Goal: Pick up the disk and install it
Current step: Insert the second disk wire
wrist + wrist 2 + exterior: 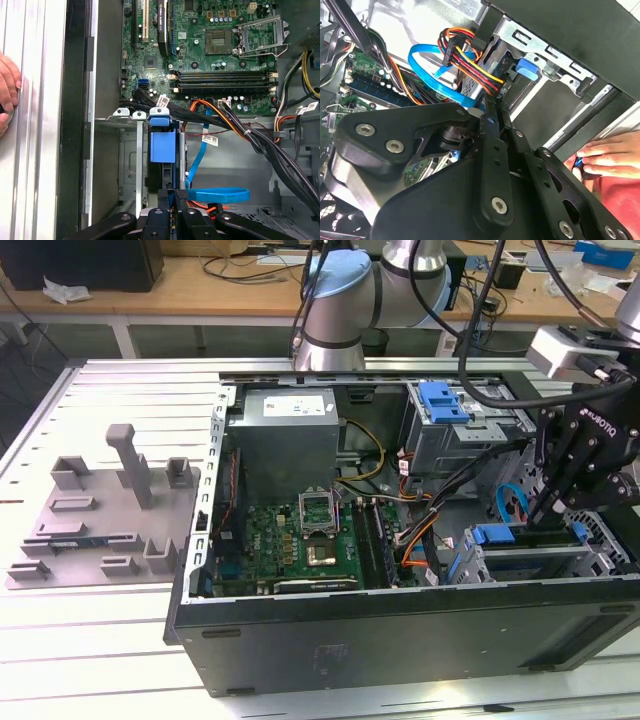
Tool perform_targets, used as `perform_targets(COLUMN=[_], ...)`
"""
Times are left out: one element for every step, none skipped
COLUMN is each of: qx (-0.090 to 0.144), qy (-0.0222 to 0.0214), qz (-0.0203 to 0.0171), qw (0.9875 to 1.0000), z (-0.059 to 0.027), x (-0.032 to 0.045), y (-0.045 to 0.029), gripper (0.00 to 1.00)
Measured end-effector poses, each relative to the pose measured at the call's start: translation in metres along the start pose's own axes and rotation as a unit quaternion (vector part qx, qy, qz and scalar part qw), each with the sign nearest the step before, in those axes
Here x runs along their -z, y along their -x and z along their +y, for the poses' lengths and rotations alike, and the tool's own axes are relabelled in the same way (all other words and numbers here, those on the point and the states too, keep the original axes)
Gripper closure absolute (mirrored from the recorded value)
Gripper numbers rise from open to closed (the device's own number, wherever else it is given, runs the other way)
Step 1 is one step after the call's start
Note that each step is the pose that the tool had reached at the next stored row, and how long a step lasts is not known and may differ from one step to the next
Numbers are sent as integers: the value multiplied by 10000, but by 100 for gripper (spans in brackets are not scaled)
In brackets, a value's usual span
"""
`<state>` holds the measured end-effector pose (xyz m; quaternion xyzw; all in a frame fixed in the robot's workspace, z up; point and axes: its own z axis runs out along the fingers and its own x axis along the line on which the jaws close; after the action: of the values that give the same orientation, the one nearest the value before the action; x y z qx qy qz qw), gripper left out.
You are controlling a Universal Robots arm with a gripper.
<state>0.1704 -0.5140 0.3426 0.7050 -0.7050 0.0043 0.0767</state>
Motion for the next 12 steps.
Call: perform_targets(qx=[0, 0, 0, 0, 0, 0, 0, 0, 0, 0, 0, 0], qy=[0, 0, 0, 0, 0, 0, 0, 0, 0, -1, -1, -2], qz=[-1, 0, 0, -1, -1, 0, 0, 0, 0, 0, 0, 0], qw=[10000, 10000, 10000, 10000, 10000, 10000, 10000, 10000, 10000, 10000, 10000, 10000], z=[0, 0, 0, -1, -1, -1, -2, -2, -2, -3, -3, -3], x=[-2, -4, -6, -9, -13, -15, -17, -19, -21, -25, -29, -31], y=[0, 0, 1, 1, 1, 2, 2, 2, 2, 3, 3, 4], gripper=[84, 84, 84, 84, 84, 84, 84, 84, 84, 84, 84, 84])
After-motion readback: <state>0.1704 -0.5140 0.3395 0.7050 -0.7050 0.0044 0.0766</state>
